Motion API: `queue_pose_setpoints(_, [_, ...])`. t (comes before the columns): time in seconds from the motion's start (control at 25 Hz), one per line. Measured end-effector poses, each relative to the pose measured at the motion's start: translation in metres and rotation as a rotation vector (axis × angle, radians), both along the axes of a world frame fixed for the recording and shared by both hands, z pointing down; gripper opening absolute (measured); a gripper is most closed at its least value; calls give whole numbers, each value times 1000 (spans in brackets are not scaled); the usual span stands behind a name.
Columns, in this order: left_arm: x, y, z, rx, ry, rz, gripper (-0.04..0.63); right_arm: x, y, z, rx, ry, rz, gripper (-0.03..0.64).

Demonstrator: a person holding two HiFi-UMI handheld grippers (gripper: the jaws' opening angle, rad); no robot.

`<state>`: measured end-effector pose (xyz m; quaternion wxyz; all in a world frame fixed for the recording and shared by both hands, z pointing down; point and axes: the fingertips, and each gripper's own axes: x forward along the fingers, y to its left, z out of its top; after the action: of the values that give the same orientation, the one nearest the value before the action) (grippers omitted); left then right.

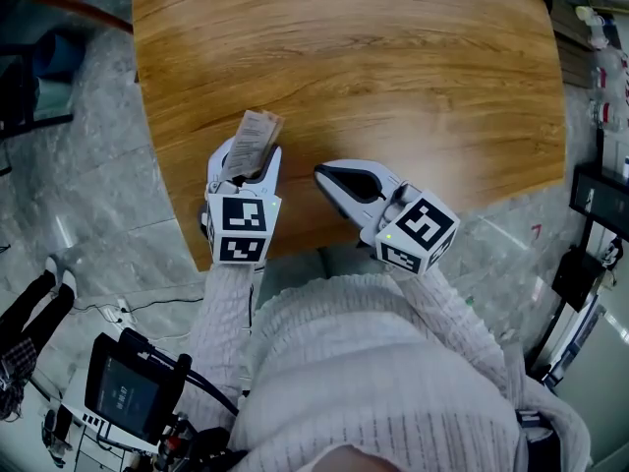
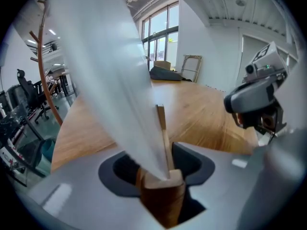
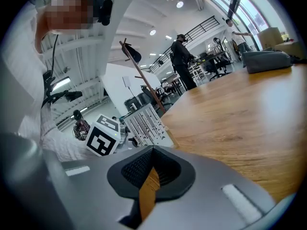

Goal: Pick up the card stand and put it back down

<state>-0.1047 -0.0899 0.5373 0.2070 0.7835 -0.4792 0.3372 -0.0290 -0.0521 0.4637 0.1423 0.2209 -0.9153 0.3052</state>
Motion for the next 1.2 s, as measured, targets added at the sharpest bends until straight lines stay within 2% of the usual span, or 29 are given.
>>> queue_pose_setpoints(0.4, [-1,-3,1,-13,36,-1,195,4,-5,-2,19,2,10,-3])
queue_pose_setpoints(0.68, [5,-1,-22,45,50,-1,189,13,-3,-18,65,5,12,-3])
queue_pose_setpoints(0.92, [8,2,-26,35,42,-5,172,18,-5,-33,101,-7,16,-3])
queue_pose_setpoints(1.2, [5,-1,-59,125,90,-45,160,19,-6,-47,151,-22,23,-3])
